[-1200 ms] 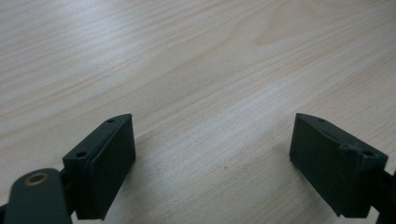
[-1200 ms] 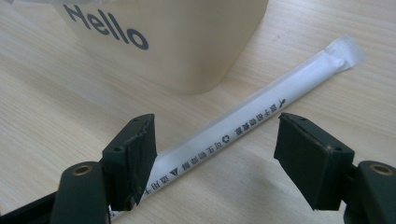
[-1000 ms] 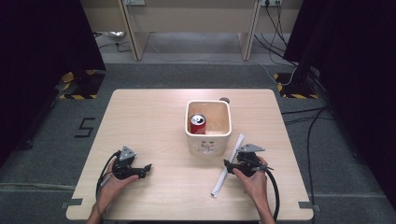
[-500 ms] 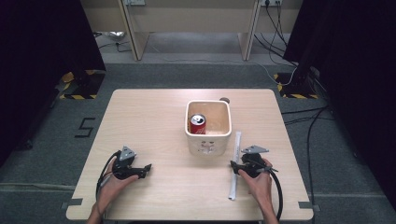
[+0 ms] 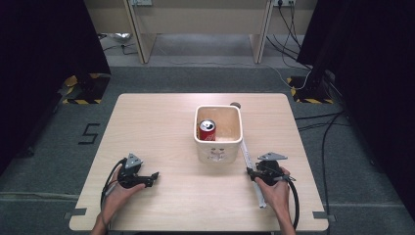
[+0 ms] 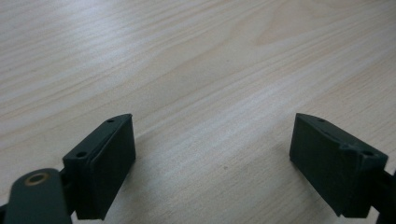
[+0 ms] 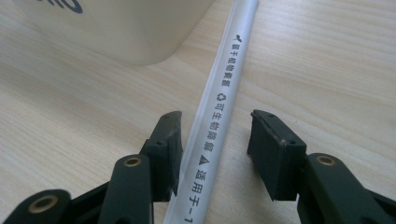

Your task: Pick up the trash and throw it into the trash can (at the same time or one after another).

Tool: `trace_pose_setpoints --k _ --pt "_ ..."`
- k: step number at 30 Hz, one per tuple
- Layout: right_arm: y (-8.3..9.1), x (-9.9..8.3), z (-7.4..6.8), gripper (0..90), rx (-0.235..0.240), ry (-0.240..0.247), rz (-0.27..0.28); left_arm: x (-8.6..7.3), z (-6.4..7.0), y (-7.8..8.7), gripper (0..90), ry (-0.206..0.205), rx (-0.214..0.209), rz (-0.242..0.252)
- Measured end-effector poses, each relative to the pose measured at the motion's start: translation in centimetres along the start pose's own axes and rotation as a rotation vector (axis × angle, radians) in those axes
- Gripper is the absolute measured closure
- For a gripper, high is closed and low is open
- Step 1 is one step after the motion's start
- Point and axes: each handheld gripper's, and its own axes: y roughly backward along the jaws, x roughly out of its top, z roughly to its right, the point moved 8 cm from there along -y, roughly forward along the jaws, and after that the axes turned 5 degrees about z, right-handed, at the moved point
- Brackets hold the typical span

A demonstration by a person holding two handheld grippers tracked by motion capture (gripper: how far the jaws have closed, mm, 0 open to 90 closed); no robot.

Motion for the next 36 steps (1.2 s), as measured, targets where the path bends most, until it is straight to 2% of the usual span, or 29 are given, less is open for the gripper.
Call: trace_pose_setpoints --k 3,9,13,18,24,35,36 --pt "0.0 0.0 0.0 59.9 0.003 0.003 0.002 0.0 0.0 0.0 13.5 0.000 0.000 0.000" --pt "0.0 -0.1 0.1 73.0 -0.017 0.047 0.004 0.0 0.0 0.0 13.6 0.000 0.001 0.001" --pt "0.1 -0.1 0.4 77.5 -0.035 0.043 0.008 0.0 0.0 0.0 13.6 0.001 0.000 0.001" --pt "0.6 -0.2 1.7 79.3 -0.059 0.033 0.013 0.0 0.0 0.0 13.6 0.000 0.000 0.000" --pt "2.0 0.3 2.9 79.3 -0.072 0.013 0.047 0.0 0.0 0.0 13.5 0.001 0.001 0.001" --pt "5.3 2.5 4.6 79.3 -0.084 -0.009 0.134 0.0 0.0 0.0 13.5 -0.001 0.001 0.001" --pt "6.2 3.0 4.9 79.3 -0.085 -0.009 0.148 0.0 0.0 0.0 13.5 -0.001 0.001 0.001"
